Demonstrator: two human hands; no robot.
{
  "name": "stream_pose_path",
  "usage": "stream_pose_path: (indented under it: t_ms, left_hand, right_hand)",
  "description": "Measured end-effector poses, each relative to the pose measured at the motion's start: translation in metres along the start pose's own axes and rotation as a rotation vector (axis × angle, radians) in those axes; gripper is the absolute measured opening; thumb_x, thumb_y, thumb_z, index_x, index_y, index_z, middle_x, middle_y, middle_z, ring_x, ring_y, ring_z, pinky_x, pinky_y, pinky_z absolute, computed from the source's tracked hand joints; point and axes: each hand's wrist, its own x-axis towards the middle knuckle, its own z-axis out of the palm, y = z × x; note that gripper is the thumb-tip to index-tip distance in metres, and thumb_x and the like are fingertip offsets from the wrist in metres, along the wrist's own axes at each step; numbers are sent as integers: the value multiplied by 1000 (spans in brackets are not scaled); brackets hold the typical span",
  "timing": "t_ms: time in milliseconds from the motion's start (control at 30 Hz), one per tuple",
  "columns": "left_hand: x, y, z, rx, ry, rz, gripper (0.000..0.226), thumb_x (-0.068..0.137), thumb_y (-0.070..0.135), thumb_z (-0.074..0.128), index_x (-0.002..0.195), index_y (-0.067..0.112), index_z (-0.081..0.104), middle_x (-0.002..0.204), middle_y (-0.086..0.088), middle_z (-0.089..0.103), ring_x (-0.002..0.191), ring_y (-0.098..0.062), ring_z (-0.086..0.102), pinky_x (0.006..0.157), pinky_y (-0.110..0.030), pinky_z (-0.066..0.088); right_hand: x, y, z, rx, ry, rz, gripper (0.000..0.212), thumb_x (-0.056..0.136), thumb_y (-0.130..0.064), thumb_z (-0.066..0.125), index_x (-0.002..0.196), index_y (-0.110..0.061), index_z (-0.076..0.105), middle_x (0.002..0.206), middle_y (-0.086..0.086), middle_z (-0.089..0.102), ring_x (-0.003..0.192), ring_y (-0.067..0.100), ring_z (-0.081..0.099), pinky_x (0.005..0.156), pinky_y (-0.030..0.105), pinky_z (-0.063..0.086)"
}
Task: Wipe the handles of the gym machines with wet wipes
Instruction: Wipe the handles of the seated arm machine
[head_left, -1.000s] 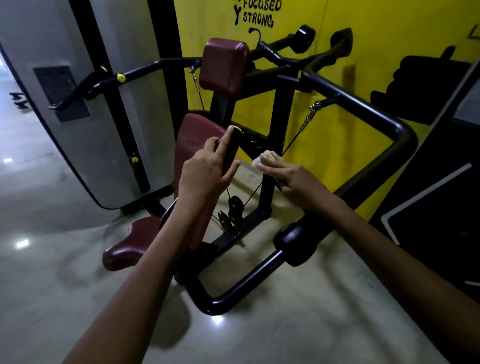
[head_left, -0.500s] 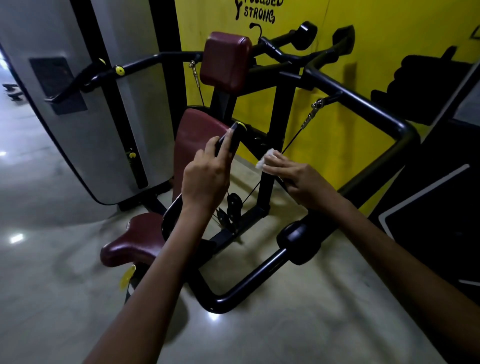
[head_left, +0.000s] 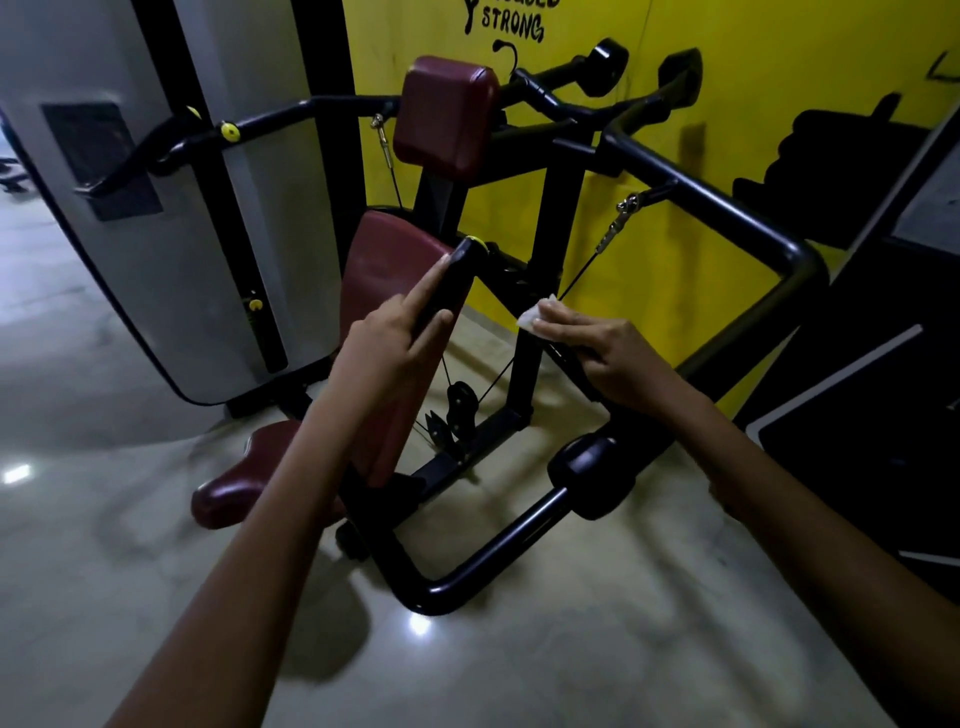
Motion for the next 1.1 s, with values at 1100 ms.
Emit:
stream_pose_path:
  t_ms: [1100]
  left_hand:
    - [-20,16,6,163,176,-88,55,98,44,36,149,34,18,94,-16,58,78,-38,62,60,-33,35]
  right_hand:
    - [-22,4,4,-300,-119,-152,47,87,10,51,128,-11,54,144,3,41,140,22,25,105,40,40]
